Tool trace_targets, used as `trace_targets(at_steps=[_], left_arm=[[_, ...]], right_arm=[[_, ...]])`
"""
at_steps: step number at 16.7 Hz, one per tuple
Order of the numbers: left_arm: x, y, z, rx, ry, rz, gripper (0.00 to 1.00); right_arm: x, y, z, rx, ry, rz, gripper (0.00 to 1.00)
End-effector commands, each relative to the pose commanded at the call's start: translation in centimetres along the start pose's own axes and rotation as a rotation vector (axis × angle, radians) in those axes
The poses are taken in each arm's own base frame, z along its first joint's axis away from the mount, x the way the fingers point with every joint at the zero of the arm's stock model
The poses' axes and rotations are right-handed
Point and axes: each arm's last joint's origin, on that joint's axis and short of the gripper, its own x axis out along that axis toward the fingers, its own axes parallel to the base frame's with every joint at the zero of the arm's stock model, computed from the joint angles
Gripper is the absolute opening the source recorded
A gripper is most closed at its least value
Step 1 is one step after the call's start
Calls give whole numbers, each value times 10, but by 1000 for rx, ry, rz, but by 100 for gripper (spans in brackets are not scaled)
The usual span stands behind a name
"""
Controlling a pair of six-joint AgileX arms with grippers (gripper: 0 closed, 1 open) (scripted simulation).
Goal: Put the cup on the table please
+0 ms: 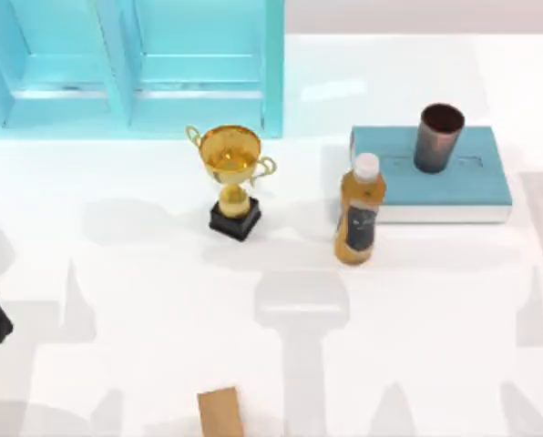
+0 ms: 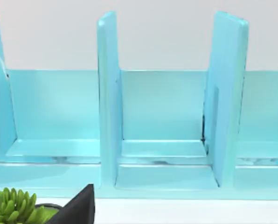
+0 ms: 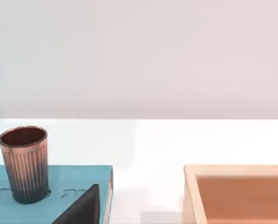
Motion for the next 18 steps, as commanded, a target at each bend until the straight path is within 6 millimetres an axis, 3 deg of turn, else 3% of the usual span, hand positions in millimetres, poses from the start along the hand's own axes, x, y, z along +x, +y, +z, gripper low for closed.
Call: trace_targets(at_steps=[3,6,8,11,14,18], left_arm=[[0,0,0,0,0,0,100],[0,0,0,0,0,0,100],[0,0,0,0,0,0,100],[0,0,0,0,0,0,100],[0,0,0,0,0,0,100],[0,0,0,0,0,0,100]], right_arm=[[0,0,2,1,8,-1,100],[1,-1,18,16,78,-17,100],[4,-3,40,34,160,-38,100],[17,-6,88,71,304,-77,100],[49,-9,146,109,462,-113,100],[121,-9,200,147,707,-143,100]])
